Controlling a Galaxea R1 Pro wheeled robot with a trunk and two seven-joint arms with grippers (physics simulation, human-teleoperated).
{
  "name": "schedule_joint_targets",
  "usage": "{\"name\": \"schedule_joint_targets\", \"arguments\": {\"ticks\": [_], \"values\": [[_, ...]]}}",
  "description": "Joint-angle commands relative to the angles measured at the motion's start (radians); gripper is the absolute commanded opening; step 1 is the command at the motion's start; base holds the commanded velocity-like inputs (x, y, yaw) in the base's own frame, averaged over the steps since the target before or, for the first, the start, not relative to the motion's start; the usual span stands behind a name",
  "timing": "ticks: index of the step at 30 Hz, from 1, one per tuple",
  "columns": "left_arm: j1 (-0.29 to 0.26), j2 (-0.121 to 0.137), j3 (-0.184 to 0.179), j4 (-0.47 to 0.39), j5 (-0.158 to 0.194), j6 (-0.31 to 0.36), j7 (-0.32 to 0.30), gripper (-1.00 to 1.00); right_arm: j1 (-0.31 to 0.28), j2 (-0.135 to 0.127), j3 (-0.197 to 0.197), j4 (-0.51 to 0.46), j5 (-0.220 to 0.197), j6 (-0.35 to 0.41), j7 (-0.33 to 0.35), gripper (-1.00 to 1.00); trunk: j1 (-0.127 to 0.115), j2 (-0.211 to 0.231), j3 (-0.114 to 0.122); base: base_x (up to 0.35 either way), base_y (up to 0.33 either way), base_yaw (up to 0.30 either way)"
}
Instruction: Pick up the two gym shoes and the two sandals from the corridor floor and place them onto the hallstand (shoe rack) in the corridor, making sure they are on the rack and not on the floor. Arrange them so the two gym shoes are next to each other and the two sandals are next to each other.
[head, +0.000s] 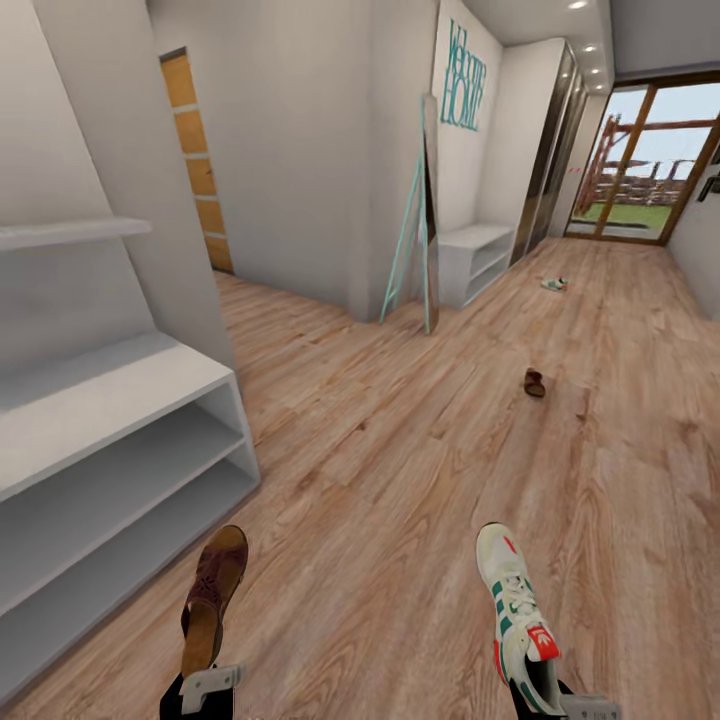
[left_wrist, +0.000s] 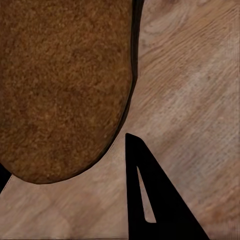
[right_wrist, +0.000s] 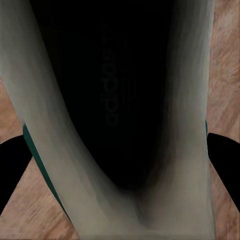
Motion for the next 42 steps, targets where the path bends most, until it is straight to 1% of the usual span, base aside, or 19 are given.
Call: {"name": "schedule_joint_targets", "arguments": {"ticks": [1, 25, 42], "values": [[-0.001, 0.0, -0.003, 0.001, 0.003, -0.004, 0.005, -1.0, -0.001, 0.001, -0.008, -0.001, 0.005, -0.003, 0.008, -1.0, 0.0, 0.0, -0.001, 0.0, 0.0, 0.277], [-0.001, -0.003, -0.004, 0.001, 0.001, -0.004, 0.003, -1.0, -0.001, 0.003, -0.008, 0.001, 0.005, -0.003, 0.008, -1.0, 0.0, 0.0, -0.001, 0.0, 0.0, 0.277], [-0.001, 0.0, -0.003, 0.001, 0.002, -0.004, 0.005, -1.0, -0.001, 0.003, -0.008, 0.001, 0.005, -0.003, 0.008, -1.0, 0.0, 0.0, -0.001, 0.0, 0.0, 0.277]]}}
